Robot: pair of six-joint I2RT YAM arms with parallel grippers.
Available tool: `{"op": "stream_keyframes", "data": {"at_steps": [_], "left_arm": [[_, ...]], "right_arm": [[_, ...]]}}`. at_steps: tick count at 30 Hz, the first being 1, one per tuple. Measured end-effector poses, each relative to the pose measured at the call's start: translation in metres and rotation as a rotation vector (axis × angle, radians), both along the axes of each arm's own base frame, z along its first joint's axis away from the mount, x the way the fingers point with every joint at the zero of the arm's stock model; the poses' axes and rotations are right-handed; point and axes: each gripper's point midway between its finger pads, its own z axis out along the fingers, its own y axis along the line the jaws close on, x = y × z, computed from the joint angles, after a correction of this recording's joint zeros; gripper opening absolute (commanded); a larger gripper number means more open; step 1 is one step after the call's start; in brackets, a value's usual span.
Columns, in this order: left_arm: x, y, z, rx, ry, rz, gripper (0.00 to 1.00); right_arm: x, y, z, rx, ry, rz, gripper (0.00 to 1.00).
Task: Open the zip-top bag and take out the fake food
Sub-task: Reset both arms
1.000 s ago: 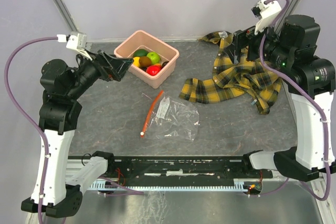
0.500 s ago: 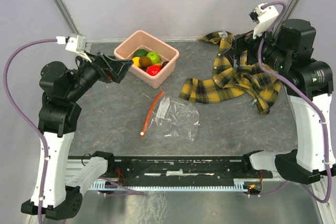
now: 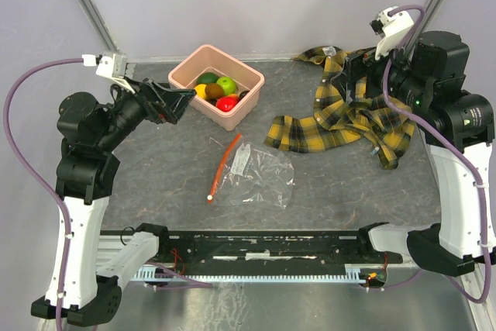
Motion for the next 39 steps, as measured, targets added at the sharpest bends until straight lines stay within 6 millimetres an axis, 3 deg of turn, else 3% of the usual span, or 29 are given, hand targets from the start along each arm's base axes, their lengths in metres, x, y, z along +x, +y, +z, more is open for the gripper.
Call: {"op": "stream_keyframes", "data": {"at_steps": [39], "left_arm": [[-0.0003,0.0007,-0.0088,0.018,0.015,0.000,0.99]], "right_arm": [[-0.0039,-0.0011,-0.0010,0.000,-0.001,0.000,0.99]]}}
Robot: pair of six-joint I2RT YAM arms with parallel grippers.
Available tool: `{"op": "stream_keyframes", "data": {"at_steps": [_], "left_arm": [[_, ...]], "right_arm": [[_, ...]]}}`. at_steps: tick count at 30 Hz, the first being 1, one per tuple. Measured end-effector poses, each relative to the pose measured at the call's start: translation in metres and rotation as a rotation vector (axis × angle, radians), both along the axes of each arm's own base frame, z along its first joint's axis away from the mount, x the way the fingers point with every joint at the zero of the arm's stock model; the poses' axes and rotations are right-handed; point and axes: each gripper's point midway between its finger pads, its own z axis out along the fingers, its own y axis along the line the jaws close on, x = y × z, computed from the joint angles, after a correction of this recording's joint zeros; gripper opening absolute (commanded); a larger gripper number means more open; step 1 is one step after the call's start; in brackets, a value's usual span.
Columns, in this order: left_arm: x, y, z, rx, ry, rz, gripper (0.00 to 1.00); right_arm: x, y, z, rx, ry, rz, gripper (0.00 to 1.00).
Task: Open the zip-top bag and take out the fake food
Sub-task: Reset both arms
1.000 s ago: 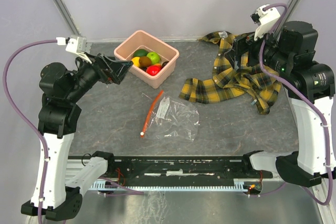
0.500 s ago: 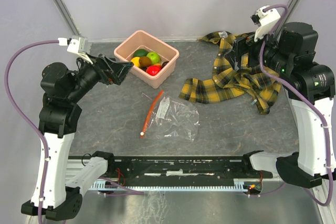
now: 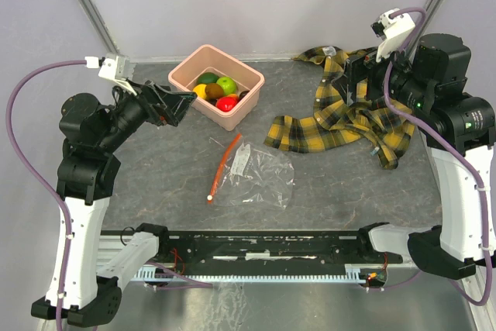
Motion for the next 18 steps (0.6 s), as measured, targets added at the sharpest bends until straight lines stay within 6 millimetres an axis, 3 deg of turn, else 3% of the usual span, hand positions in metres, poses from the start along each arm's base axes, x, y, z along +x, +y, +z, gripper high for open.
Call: {"op": "stream_keyframes", "data": {"at_steps": [18], "left_arm": [[0.0001,-0.0001,-0.0015,0.001,0.004,0.000,0.99]], "right_arm": [[-0.0020,-0.0008,-0.0029,-0.002,0.005,-0.001,0.99]]}}
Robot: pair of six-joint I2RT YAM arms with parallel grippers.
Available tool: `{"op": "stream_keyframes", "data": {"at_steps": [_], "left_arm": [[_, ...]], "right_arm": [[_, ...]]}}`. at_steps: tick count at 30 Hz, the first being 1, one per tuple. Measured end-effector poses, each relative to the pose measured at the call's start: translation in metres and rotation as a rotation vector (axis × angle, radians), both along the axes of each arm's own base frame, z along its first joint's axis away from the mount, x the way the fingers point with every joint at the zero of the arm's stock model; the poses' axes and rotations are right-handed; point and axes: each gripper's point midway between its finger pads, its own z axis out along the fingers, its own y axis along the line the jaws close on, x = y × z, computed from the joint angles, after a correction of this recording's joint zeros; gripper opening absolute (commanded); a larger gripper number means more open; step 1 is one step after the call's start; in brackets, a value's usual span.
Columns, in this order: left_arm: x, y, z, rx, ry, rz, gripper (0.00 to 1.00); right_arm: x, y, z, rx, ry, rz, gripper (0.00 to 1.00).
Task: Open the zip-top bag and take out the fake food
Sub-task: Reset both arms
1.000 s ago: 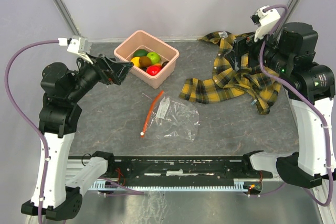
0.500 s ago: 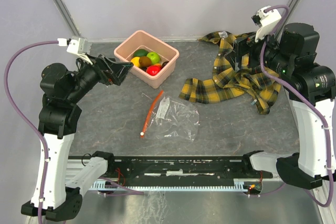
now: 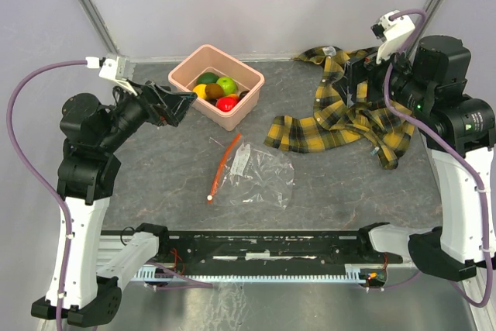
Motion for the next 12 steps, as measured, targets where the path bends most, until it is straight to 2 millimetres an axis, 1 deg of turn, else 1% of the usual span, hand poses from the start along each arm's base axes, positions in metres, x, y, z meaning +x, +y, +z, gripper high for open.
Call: {"op": "stream_keyframes", "data": {"at_steps": [12], "left_arm": [[0.0010,-0.0002,-0.0034,0.001,0.009,0.000,0.99]], "right_arm": [[-0.0009,-0.0014,-0.0015,-0.001,0.000,-0.004,0.99]]}}
